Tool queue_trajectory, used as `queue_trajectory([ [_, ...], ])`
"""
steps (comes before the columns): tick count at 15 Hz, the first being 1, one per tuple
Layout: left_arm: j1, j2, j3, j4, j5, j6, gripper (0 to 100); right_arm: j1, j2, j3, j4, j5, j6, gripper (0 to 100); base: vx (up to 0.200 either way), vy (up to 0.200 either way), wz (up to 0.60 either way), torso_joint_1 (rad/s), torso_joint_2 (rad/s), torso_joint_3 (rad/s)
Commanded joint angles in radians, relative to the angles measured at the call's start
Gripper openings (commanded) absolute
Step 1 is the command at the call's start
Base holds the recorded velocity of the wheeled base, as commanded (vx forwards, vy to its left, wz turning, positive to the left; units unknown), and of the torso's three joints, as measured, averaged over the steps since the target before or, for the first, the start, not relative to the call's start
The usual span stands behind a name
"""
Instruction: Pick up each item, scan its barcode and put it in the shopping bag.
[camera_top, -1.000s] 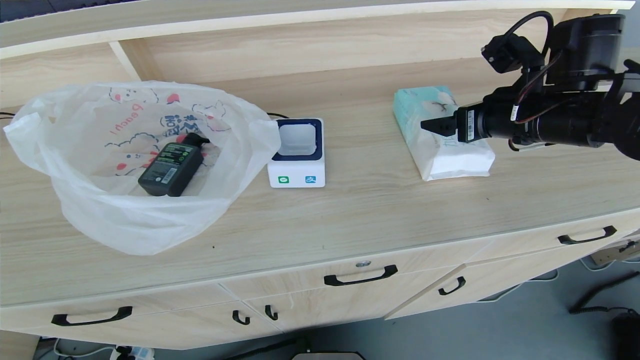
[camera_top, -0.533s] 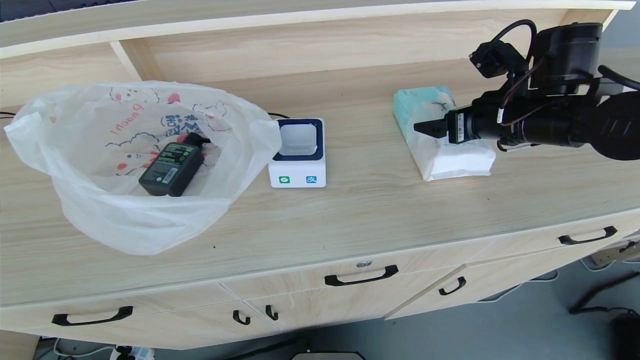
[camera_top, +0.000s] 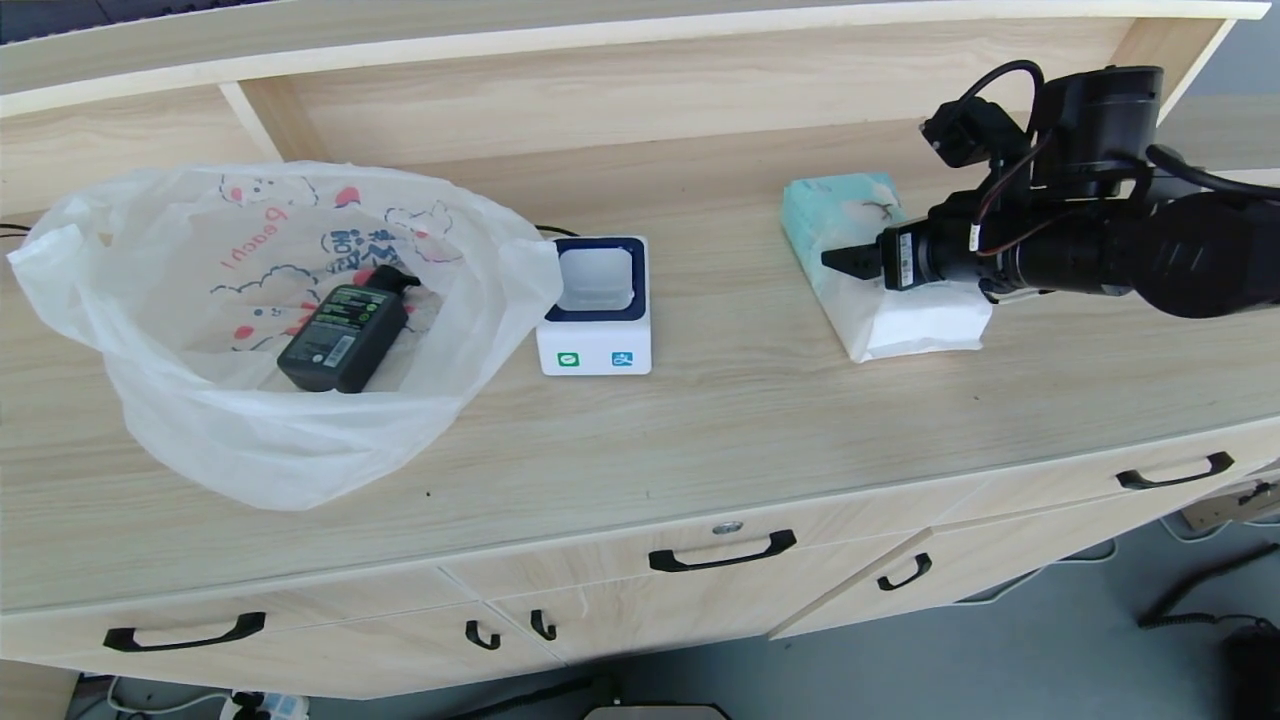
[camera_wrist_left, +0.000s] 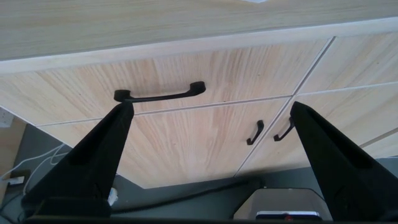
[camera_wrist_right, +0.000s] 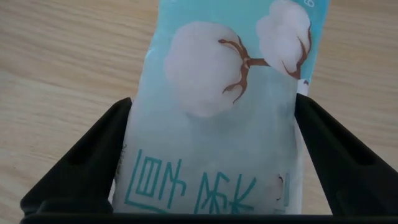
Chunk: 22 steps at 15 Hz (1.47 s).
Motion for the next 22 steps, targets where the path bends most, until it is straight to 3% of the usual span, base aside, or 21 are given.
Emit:
queue_trajectory([
  [1, 0.000, 0.000, 0.000, -0.002, -0.002, 0.002, 100, 0.002, 0.036, -0.029, 0.009, 0.001, -0.003, 100, 0.000, 0.000, 0.00, 0.000, 0.00, 0.000],
  [5, 0.000, 0.000, 0.000, 0.000, -0.002, 0.003, 100, -0.003, 0.082, -0.104, 0.070, 0.001, -0.020, 100, 0.000, 0.000, 0.00, 0.000, 0.00, 0.000],
  [10, 0.000, 0.000, 0.000, 0.000, -0.002, 0.003, 100, 0.024, 0.087, -0.117, 0.076, -0.022, 0.058, 100, 0.000, 0.000, 0.00, 0.000, 0.00, 0.000],
  [11, 0.000, 0.000, 0.000, -0.002, -0.002, 0.003, 100, 0.025, 0.085, -0.121, 0.076, -0.023, 0.061, 0, 0.000, 0.000, 0.00, 0.000, 0.00, 0.000],
  [20, 0.000, 0.000, 0.000, 0.000, -0.002, -0.003, 100, 0.060, -0.025, -0.123, 0.076, -0.046, 0.084, 0, 0.000, 0.000, 0.00, 0.000, 0.00, 0.000],
  [22, 0.000, 0.000, 0.000, 0.000, 0.000, -0.005, 100, 0.103, -0.155, -0.041, 0.073, -0.088, 0.126, 0, 0.000, 0.000, 0.00, 0.000, 0.00, 0.000],
])
